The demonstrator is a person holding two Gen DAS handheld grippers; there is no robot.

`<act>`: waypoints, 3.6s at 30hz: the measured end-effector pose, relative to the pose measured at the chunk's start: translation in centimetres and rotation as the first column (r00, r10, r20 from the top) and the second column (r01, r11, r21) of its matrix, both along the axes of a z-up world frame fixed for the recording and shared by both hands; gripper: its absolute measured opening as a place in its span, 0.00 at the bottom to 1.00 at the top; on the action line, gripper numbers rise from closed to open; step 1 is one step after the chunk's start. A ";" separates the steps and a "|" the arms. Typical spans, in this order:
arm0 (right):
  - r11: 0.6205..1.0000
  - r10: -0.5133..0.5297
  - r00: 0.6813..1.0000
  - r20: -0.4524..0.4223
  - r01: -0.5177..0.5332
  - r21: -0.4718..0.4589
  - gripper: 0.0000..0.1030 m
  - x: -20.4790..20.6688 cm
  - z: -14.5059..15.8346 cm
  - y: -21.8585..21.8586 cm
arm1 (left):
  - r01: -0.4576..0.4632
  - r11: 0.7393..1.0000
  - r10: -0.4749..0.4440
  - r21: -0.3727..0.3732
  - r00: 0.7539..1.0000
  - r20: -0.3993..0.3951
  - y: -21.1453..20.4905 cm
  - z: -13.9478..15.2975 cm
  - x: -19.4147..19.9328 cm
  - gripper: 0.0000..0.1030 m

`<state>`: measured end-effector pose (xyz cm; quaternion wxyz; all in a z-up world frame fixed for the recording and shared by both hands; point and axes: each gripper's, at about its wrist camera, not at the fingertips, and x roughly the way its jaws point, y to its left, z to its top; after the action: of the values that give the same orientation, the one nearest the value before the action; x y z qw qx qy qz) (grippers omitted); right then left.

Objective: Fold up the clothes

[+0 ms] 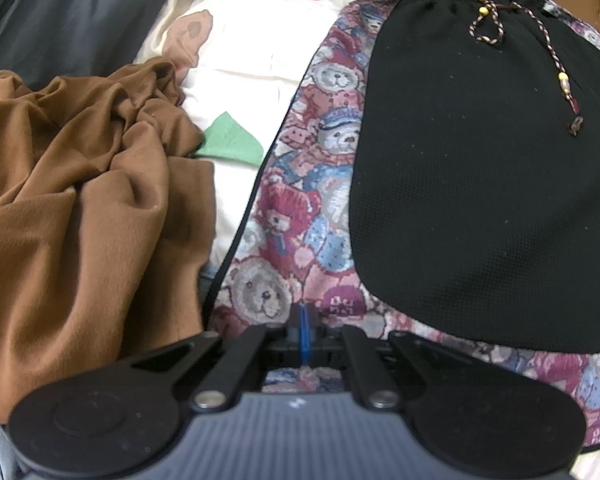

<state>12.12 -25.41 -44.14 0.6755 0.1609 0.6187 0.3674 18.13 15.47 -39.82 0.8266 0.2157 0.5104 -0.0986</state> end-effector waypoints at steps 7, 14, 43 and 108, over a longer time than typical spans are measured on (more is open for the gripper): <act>1.000 -0.023 0.998 -0.058 0.024 0.017 0.25 0.0 -2.0 0.8 | 0.000 1.000 0.000 0.000 1.000 -0.002 -0.1 0.0 0.0 0.03; 1.000 -0.005 0.999 -0.045 0.006 0.029 0.26 -0.2 -2.6 2.3 | 0.007 1.000 -0.006 0.009 1.000 -0.003 -0.2 0.1 -0.1 0.03; 0.982 0.186 0.966 -0.178 -0.177 0.064 0.38 -4.1 -2.5 2.2 | -0.161 0.984 0.154 0.081 0.984 0.092 4.3 3.9 0.2 0.04; 0.996 0.081 0.994 0.077 -0.083 0.031 0.16 1.6 3.2 -3.9 | -0.056 0.998 0.062 -0.038 0.979 0.195 -2.7 7.3 4.4 0.21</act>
<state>13.70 -29.36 -40.90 0.6801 0.1328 0.5922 0.4113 22.56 12.75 -32.48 0.8787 0.1956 0.4311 -0.0605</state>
